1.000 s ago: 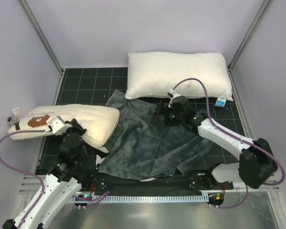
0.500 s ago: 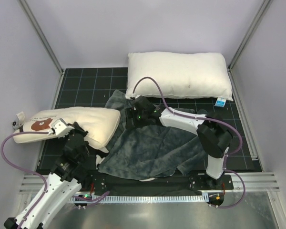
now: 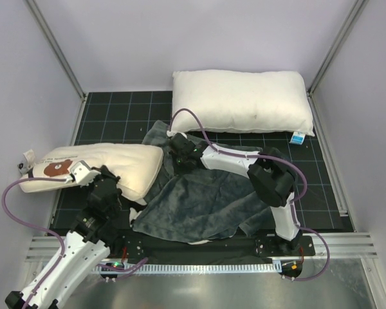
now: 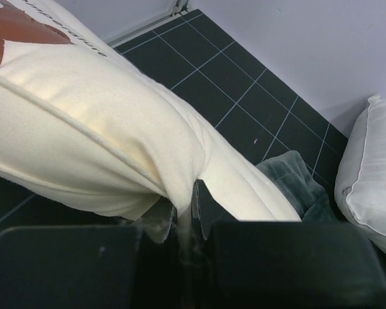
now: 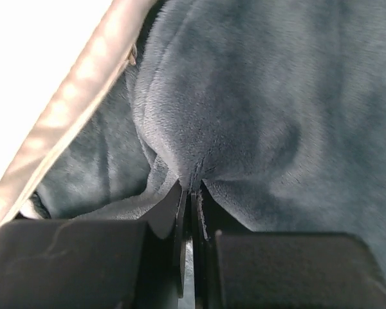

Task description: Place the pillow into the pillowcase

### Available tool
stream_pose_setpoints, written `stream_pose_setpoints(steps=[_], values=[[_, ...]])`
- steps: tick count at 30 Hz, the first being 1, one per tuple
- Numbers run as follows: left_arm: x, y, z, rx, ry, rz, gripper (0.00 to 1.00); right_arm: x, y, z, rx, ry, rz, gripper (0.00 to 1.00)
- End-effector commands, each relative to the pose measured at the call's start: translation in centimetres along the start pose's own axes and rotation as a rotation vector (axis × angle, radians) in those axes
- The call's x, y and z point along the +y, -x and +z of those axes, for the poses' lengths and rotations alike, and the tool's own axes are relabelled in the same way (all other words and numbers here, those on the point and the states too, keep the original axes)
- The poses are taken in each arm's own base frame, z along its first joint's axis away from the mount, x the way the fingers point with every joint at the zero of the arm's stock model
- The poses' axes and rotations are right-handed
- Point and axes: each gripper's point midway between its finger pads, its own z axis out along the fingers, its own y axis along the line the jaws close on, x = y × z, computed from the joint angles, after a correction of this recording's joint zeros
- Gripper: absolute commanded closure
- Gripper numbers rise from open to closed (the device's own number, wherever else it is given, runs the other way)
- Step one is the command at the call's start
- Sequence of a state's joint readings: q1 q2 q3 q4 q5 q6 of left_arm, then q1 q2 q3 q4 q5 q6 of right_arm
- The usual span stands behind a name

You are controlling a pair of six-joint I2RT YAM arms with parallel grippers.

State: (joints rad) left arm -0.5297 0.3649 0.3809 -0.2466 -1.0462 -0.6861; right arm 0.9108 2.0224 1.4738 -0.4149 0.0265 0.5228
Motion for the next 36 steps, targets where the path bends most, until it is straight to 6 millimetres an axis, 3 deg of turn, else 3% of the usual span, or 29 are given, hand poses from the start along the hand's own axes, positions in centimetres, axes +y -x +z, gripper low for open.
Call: stream_pose_setpoints(steps=[1,5,6,8,11,12,13,15,19,23,26,28,30,35,36], values=[[-1.5,0.7,0.1,-0.006,-0.035,-0.102,1.00,0.5,3.1,-4.6,-0.116,-0.016,0.014,0.92],[-3.0,-3.5,0.0,0.134,-0.105,-0.090,1.00,-1.3,1.6,-7.5,-0.136,-0.044,0.025,0.92],[-3.5,-5.7,-0.1,0.203,-0.129,-0.046,0.99,-1.6,1.2,-7.7,-0.134,-0.051,0.028,0.92],[-3.8,-7.8,-0.1,0.269,-0.147,0.016,0.92,-2.4,0.5,-8.1,-0.128,-0.080,0.033,0.90],[-3.0,-10.3,-0.3,0.378,-0.100,0.151,0.56,-3.5,0.0,-8.2,-0.116,-0.123,0.037,0.88],[-3.5,-9.7,-0.2,0.387,-0.094,0.163,0.14,-3.8,-0.2,-8.0,-0.109,-0.136,0.036,0.86],[-3.4,-9.5,-0.1,0.388,-0.068,0.191,0.01,-3.9,-0.3,-8.0,-0.102,-0.141,0.035,0.85],[-2.8,-8.9,-0.4,0.410,-0.033,0.242,0.00,-4.0,-0.4,-7.9,-0.097,-0.145,0.034,0.82],[-5.2,-4.5,-0.8,0.365,-0.094,0.197,0.00,-4.0,-0.4,-7.8,-0.093,-0.147,0.032,0.81],[-6.3,-1.8,-0.4,0.305,-0.104,0.227,0.00,-4.1,-0.4,-8.0,-0.095,-0.157,0.030,0.80],[-6.9,-1.3,0.3,0.301,-0.081,0.309,0.00,-4.1,-0.1,-8.3,-0.100,-0.161,0.029,0.80],[-7.2,-1.7,1.3,0.344,-0.016,0.346,0.00,-4.0,0.2,-8.6,-0.106,-0.158,0.031,0.80],[-8.2,-3.5,2.3,0.431,-0.019,0.368,0.00,-4.0,0.4,-8.9,-0.110,-0.157,0.034,0.80],[-6.8,-6.1,5.9,0.554,0.040,0.303,0.00,-3.7,1.0,-9.9,-0.129,-0.146,0.038,0.80],[-6.3,-7.5,5.9,0.608,0.034,0.287,0.00,-3.7,1.1,-10.0,-0.133,-0.143,0.039,0.79]])
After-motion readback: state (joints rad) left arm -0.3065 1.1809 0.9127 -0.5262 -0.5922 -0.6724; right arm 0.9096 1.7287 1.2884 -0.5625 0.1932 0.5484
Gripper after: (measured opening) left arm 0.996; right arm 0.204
